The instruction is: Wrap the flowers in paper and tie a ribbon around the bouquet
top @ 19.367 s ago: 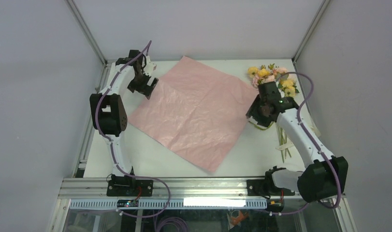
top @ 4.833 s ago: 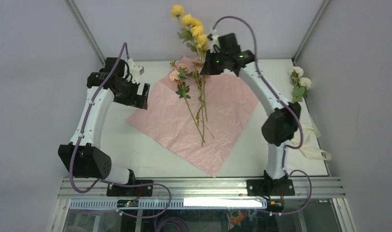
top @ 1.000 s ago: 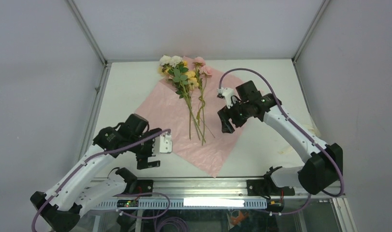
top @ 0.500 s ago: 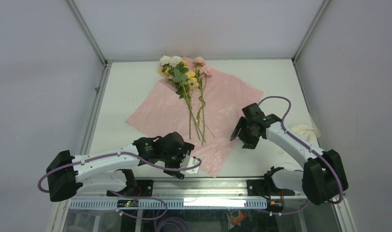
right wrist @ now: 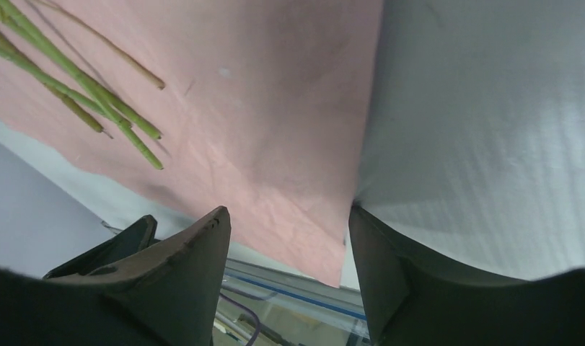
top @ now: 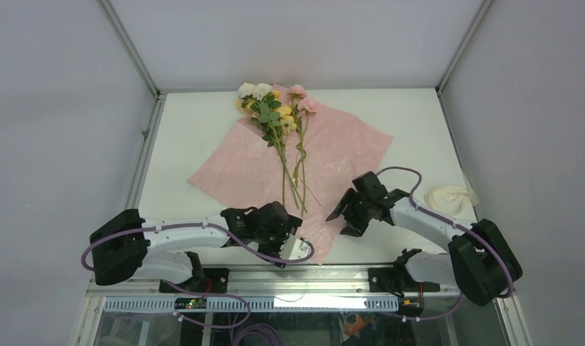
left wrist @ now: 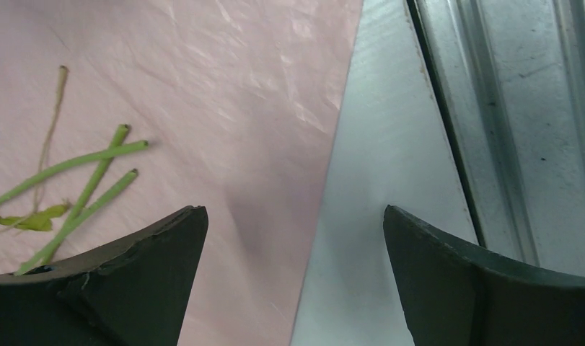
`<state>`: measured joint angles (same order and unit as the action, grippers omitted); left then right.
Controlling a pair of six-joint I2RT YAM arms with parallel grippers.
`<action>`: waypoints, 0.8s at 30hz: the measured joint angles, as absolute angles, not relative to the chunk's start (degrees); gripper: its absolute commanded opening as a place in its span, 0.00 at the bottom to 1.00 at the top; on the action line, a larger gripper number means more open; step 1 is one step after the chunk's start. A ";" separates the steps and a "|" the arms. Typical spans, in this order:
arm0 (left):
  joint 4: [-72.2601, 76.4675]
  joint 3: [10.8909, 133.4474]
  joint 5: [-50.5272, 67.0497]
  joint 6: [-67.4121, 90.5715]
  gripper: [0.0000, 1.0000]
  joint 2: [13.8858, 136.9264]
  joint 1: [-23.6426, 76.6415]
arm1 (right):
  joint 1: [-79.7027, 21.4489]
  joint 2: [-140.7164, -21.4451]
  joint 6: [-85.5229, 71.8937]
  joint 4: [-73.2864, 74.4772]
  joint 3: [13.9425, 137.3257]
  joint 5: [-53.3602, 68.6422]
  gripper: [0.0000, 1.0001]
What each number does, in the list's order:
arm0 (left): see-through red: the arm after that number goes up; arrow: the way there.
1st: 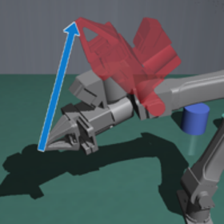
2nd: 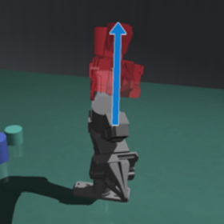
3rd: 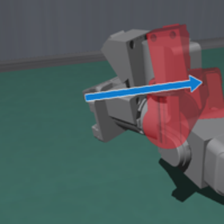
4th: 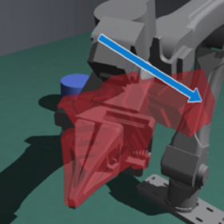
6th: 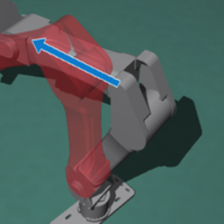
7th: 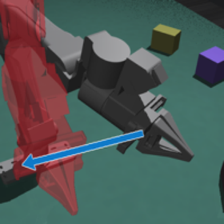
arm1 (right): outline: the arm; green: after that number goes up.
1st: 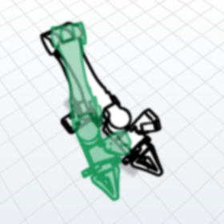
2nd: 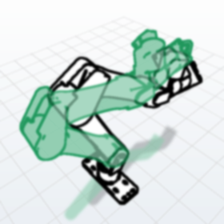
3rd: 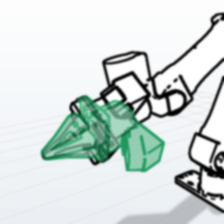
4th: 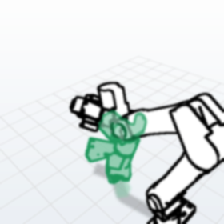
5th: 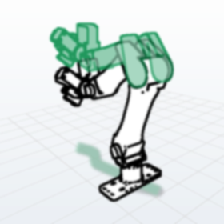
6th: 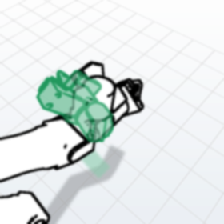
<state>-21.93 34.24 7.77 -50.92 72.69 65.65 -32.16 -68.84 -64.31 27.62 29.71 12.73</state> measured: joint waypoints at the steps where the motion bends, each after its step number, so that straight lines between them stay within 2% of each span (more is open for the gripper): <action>1: -20.97 34.35 7.68 -51.24 0.99 73.17 65.65 | -32.47 -69.08 -64.93 26.52 29.52 13.21 0.65; 4: -18.00 34.52 7.38 -52.56 0.99 74.46 65.65 | -33.32 -70.13 -67.05 22.81 28.97 14.94 0.59; 17: -13.39 34.46 4.71 -54.04 0.98 75.66 65.65 | -34.13 -73.87 -67.88 18.26 28.97 20.58 0.15; 24: -16.14 35.31 6.00 -47.07 0.99 74.61 67.33 | -34.37 -77.62 -67.72 16.49 31.24 22.55 0.15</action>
<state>-16.14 35.31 6.00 -47.07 74.61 67.33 -34.37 -77.62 -67.72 16.49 31.24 22.55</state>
